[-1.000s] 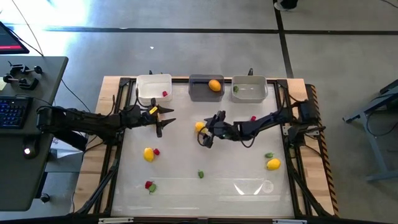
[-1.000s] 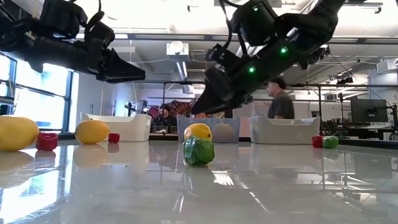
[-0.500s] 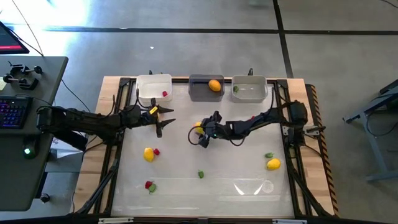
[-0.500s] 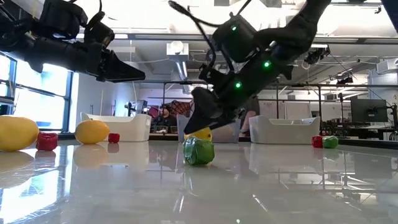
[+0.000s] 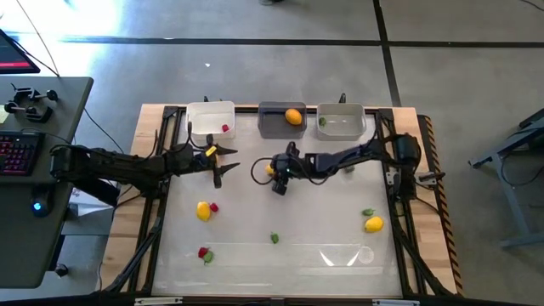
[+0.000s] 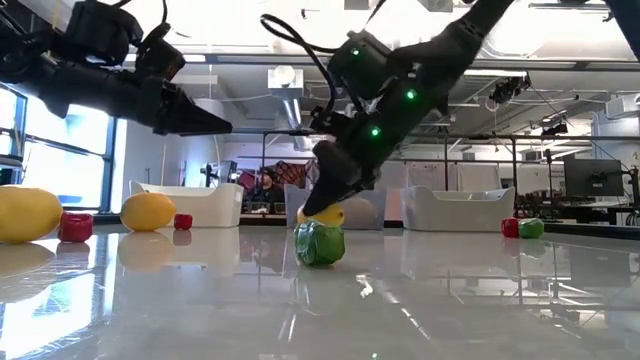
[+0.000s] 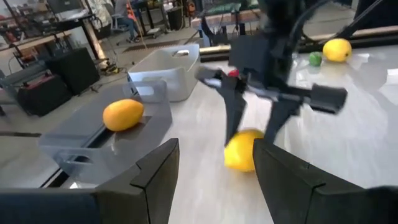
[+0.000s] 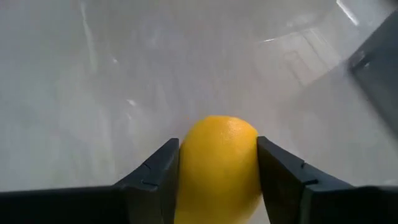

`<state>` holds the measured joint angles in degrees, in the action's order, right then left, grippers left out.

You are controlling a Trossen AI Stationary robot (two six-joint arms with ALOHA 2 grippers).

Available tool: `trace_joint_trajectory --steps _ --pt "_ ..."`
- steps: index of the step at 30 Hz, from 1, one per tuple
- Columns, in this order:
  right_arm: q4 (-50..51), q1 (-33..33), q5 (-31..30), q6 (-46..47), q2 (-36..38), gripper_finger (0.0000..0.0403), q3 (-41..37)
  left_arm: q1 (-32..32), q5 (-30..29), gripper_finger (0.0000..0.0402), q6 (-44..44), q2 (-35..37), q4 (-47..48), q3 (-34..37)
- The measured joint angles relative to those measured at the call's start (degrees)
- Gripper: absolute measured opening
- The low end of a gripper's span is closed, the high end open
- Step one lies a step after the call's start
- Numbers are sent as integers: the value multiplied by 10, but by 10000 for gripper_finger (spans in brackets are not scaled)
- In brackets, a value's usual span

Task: Sort produce into baskets
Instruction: Put the lemon into the black bin

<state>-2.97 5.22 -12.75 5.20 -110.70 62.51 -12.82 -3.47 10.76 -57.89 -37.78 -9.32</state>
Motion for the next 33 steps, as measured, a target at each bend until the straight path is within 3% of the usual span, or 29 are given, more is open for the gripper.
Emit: trace_joint_trajectory --steps 9,12,18,21,25,33 --pt "159 103 4 -282 39 155 118 0 -6 191 -5 0 24 0" --pt "155 159 77 -407 40 154 137 0 -15 191 0 0 23 0" --pt "134 256 208 -539 38 154 152 0 -24 191 9 0 14 0" --pt "111 277 236 -547 33 154 152 0 -24 191 11 0 10 0" --pt "93 279 228 -501 19 154 157 0 -24 191 10 0 6 0" --pt "211 277 202 -327 -20 154 221 0 -24 191 4 0 6 0"
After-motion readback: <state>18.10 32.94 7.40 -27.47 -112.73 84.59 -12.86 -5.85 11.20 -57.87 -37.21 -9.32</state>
